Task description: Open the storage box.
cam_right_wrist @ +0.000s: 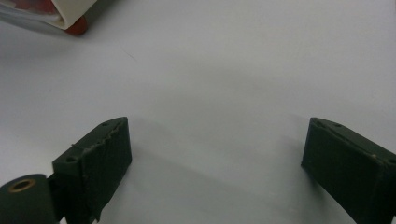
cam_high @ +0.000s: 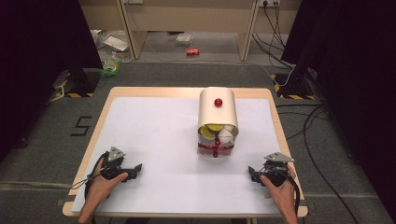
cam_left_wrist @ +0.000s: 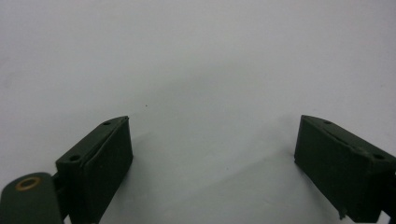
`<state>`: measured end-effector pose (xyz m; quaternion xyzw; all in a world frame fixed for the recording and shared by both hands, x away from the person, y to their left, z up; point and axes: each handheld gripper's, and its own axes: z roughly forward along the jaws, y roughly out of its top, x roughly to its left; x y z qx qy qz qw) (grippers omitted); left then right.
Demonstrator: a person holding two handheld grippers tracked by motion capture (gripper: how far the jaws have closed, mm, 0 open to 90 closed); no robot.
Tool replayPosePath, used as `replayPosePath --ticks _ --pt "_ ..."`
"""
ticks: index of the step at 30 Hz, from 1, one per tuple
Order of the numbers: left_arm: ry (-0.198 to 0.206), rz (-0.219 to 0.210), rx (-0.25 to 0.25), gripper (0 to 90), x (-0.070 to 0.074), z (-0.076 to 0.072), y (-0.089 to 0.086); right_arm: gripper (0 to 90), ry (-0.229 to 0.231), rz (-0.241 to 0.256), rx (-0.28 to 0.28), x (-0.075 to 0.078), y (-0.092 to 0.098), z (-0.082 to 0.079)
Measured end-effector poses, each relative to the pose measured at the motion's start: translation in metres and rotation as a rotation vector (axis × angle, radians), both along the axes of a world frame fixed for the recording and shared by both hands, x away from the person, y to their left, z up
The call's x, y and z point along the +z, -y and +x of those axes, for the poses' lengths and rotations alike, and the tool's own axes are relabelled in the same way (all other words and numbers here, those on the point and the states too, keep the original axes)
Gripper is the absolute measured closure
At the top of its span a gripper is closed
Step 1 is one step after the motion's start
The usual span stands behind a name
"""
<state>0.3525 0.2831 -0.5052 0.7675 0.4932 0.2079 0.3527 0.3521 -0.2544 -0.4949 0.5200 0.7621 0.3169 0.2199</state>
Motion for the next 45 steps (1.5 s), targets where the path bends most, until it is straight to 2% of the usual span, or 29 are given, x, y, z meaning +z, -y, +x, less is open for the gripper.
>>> replayPosePath --ticks 4,7,16,28,31,45 --pt "0.000 0.000 0.000 10.5 0.000 0.000 0.000 19.0 0.021 0.004 0.007 0.001 0.000 -0.001" --pt "0.000 0.000 0.000 10.5 0.000 0.000 0.000 18.5 0.034 -0.002 0.008 0.002 0.000 -0.002" --pt "0.000 0.000 0.000 10.6 0.000 0.000 0.000 17.8 0.119 0.059 0.056 0.020 -0.007 -0.017" --pt "0.000 -0.002 0.000 10.5 0.000 0.000 0.000 27.1 0.208 0.120 0.125 0.048 -0.031 -0.035" --pt "0.000 -0.001 0.000 10.5 0.000 0.000 0.000 30.3 0.222 0.132 0.138 0.055 -0.034 -0.038" --pt "0.000 -0.003 0.001 10.5 0.000 0.000 0.000 34.1 0.283 0.143 0.205 0.079 -0.053 -0.048"
